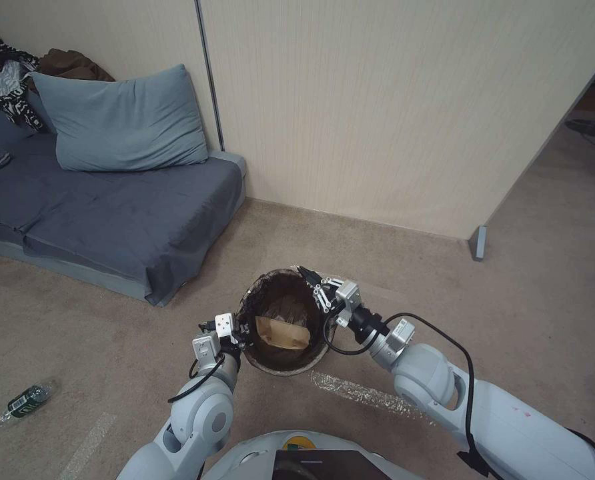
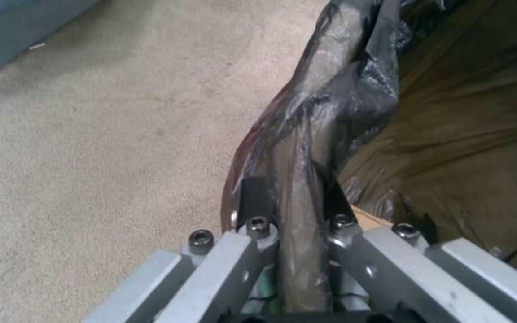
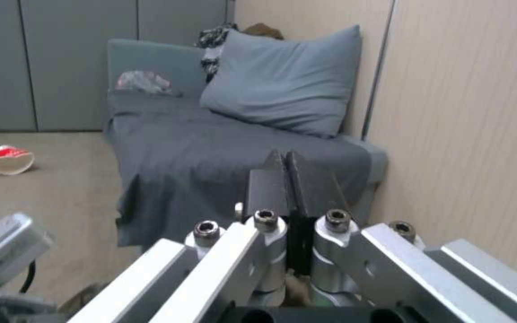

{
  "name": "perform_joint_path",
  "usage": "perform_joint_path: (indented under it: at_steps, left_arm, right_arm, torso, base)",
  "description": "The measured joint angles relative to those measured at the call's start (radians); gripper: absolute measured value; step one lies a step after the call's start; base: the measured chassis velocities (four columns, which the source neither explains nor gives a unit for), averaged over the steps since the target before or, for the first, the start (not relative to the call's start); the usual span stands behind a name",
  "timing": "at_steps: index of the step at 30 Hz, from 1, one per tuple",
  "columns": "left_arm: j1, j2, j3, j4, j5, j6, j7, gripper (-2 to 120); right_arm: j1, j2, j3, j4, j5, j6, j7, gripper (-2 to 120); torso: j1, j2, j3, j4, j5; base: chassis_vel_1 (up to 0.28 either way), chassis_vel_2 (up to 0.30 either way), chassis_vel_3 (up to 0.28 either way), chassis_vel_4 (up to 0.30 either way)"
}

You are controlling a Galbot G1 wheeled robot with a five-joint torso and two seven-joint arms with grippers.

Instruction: Pick up the trash bin, then pick up the garbage from the floor and place it into the trash bin.

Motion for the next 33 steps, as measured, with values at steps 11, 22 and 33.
perform_joint_path:
  at_steps: [11,22,33]
  left_arm:
    - [-0.005,-0.002,0.003,0.012,0.001,0.0,0.001,0]
    - [-0.008,-0.002,-0.002,0.014,0.001,-0.001,0.002,0]
    - [-0.004,0.001,-0.015,0.017,0.024,-0.009,0.02,0]
  right_arm:
    - [-0.038,-0.021,0.066,0.074,0.013,-0.009,-0.002,37]
    - [-0.098,-0.032,0.211,0.099,0.052,-0.008,0.003,79]
    - [-0.244,0.027,0.351,0.095,0.015,0.0,0.113,100]
  torso:
    - [0.0,0.0,0.0,0.0,0.0001]
    - [0.0,0.0,0.0,0.0002,0.0001]
    - [0.0,0.0,0.0,-0.0001,0.0001]
  base:
    - [0.0,0.0,0.0,0.0]
    - [0.0,0.0,0.0,0.0]
    - [0.0,0.0,0.0,0.0]
